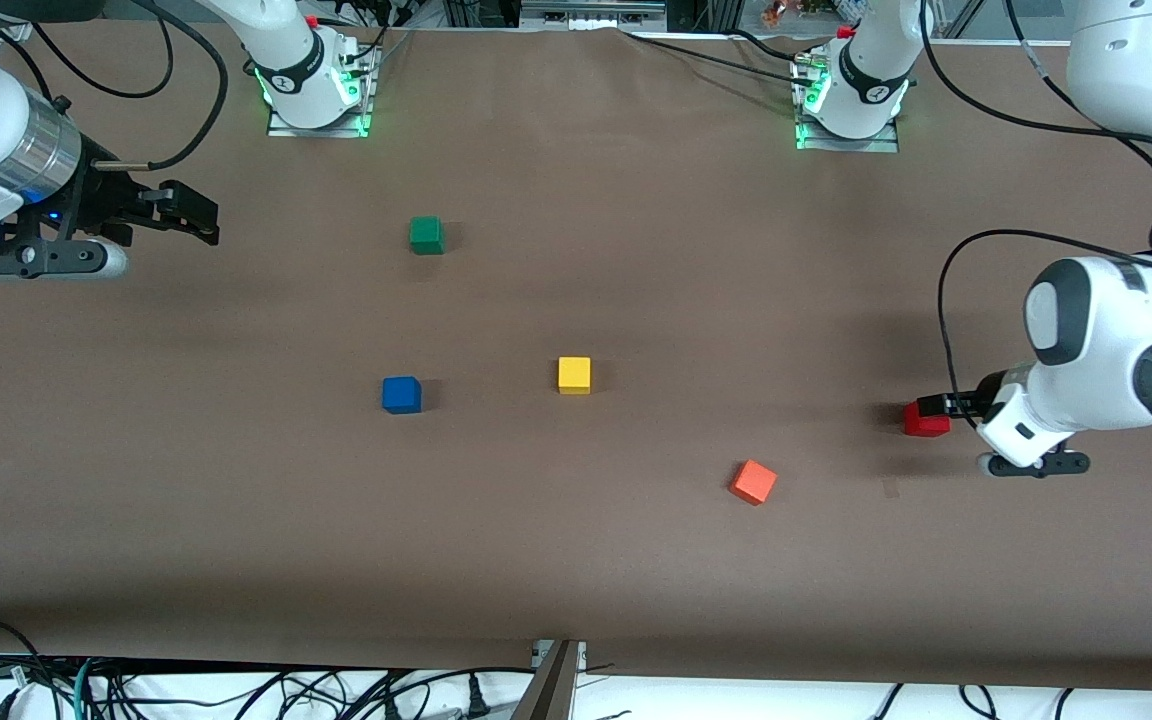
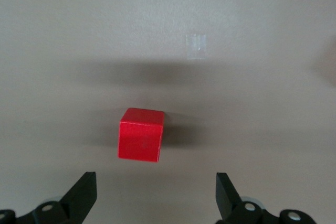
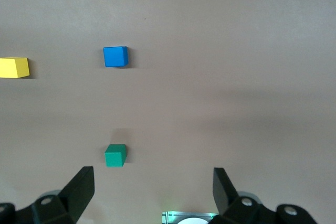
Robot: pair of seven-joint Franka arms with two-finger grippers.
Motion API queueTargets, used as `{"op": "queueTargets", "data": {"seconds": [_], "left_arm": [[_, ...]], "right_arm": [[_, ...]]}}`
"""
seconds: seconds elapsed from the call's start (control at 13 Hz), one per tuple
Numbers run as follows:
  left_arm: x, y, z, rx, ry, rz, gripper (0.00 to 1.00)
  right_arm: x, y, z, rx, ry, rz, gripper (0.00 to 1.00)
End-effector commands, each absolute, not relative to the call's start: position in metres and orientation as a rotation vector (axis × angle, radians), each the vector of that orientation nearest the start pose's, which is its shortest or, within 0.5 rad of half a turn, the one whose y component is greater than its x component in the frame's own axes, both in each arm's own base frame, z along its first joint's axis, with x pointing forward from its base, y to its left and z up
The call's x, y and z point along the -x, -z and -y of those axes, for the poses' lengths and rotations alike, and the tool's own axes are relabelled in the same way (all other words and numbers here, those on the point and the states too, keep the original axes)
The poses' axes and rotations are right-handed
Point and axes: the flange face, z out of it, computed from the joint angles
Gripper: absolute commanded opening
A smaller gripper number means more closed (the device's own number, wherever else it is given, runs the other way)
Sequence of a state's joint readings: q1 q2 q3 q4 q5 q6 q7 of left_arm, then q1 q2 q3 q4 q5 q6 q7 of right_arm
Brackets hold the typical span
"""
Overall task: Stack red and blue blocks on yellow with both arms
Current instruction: 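Move the left gripper down over the red cube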
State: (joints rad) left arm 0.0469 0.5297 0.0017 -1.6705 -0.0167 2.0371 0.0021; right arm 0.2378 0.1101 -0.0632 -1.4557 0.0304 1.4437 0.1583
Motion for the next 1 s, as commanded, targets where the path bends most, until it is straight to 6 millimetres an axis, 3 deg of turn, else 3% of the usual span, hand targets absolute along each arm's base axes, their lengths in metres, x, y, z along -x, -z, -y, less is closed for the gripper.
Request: {"op": "queueTargets", "data": {"seconds": [0.0,0.38,0.54,0.69,0.92], "left_arm": [[-0.644,-0.272,-0.036,3.159,-0.212,0.031,1.00],[-0.648,-0.239,-0.040,3.157,-0.166,0.032,1.00],[-0.645,-0.223,-0.054,3.159,-0.182,0.016,1.00],[-0.645,-0.215,-0.068,3.163,-0.159,-0.035,1.00],[-0.643,-0.209,-0.067,3.172,-0.172,-0.028,1.00]], "right_arm": [[-0.562,-0.610,-0.104,3.117,-0.204,0.024,1.00],[-0.562,-0.609,-0.105,3.116,-0.204,0.020,1.00],[-0.563,-0.608,-0.104,3.116,-0.208,0.017,1.00],[-0.563,-0.608,-0.104,3.116,-0.206,0.015,1.00],[-0.564,-0.608,-0.104,3.116,-0.197,0.015,1.00]]}}
